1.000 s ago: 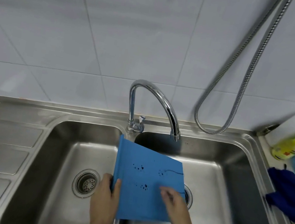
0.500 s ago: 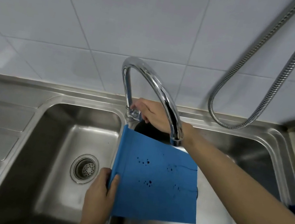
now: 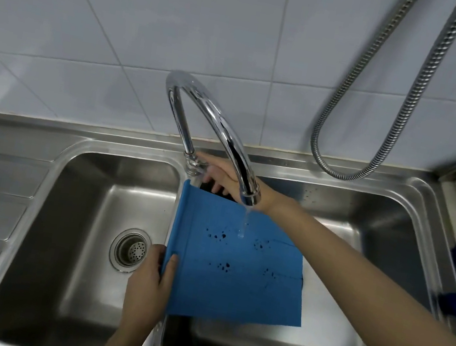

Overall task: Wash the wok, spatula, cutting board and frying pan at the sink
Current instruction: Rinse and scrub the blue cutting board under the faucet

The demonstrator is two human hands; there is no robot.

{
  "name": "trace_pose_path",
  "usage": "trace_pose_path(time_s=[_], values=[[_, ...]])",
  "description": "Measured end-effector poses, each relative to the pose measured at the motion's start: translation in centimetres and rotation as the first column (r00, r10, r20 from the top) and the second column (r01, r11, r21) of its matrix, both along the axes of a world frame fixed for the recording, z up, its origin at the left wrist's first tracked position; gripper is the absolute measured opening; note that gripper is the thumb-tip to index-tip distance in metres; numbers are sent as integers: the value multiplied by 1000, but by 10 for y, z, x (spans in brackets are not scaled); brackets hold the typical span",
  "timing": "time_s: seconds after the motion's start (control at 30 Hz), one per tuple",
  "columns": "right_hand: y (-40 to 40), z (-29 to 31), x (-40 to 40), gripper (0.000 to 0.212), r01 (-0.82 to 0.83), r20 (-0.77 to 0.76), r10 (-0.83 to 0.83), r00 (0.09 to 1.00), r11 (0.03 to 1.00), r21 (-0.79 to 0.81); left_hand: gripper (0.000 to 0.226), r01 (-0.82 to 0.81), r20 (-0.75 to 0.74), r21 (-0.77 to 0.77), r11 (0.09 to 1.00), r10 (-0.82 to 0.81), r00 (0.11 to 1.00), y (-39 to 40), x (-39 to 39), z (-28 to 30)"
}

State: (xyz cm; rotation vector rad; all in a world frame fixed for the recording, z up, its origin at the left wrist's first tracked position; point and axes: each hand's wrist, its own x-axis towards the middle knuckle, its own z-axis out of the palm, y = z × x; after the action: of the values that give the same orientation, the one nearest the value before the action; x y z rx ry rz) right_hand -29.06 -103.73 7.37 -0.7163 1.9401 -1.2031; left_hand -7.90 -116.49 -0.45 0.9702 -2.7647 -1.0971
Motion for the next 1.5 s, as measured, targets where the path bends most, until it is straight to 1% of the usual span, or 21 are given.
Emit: trace_pose_path(time_s=[0.13,0.23,0.33,0.4,0.43,0.47,0.5,0.53,0.57,0.63,0.7,0.8,0.87,0.93,1.0,1.07,1.2,1.27,1.33,1.4,1.5], values=[[69,-57,20,27,292,-80,-289,954,956,24,10,38,-26,-5,999,-39,999,-1,1,3],[147,-69,70,23,579,-326,-534,780,814,50,10,63,-33,-16,998,-63,997,2,1,8],[218,-71,134,34,736,-637,-520,569,668,113,11,73,-20,-3,997,-73,997,3,2,9],[261,-72,170,40,852,-830,-414,373,508,129,12,102,-6,-11,995,-102,995,4,4,10],[280,-73,184,42,905,-879,-365,305,397,149,13,112,-6,-15,994,-113,994,3,5,10],[297,-75,196,44,944,-891,-353,284,267,195,13,121,-8,-16,993,-121,993,2,6,10],[311,-77,206,50,953,-875,-378,301,143,266,13,128,-12,-13,992,-128,992,2,7,10],[320,-79,214,59,933,-837,-428,341,42,358,13,132,-12,-10,991,-132,991,1,7,9],[327,-82,221,70,899,-794,-476,378,-18,438,13,136,-12,-11,991,-136,991,0,7,9],[336,-85,232,78,868,-756,-504,418,-23,495,13,150,1,-14,989,-150,989,0,6,10],[337,-78,237,73,867,-767,-480,425,-27,497,13,166,11,-13,986,-165,986,0,6,11],[320,-63,240,65,899,-766,-558,318,-80,431,13,174,16,-4,985,-174,985,-2,7,11],[292,-61,246,64,933,-728,-643,239,-56,355,13,188,17,-18,982,-187,982,-3,6,10],[249,-67,254,69,956,-664,-706,245,61,287,13,202,23,-60,978,-201,979,-4,5,10],[196,-77,261,72,951,-530,-791,306,229,207,13,191,13,-74,979,-191,982,-4,4,8],[141,-91,261,63,909,-399,-818,416,380,168,17,164,19,-65,984,-163,986,-4,1,7],[48,-105,235,46,816,-205,-790,577,560,140,23,183,52,-50,982,-180,982,-7,-5,4],[15,-112,223,45,775,-226,-743,630,620,121,23,189,29,-43,981,-188,982,-9,-7,3],[-7,-122,217,52,723,-360,-649,670,681,117,22,203,9,-32,979,-203,979,-10,-8,2],[-19,-133,215,42,688,-514,-563,647,722,75,22,207,6,-32,978,-206,978,-11,-9,1],[-25,-146,208,33,594,-610,-520,599,798,-97,20,207,17,-27,978,-207,978,-14,-12,-3]])
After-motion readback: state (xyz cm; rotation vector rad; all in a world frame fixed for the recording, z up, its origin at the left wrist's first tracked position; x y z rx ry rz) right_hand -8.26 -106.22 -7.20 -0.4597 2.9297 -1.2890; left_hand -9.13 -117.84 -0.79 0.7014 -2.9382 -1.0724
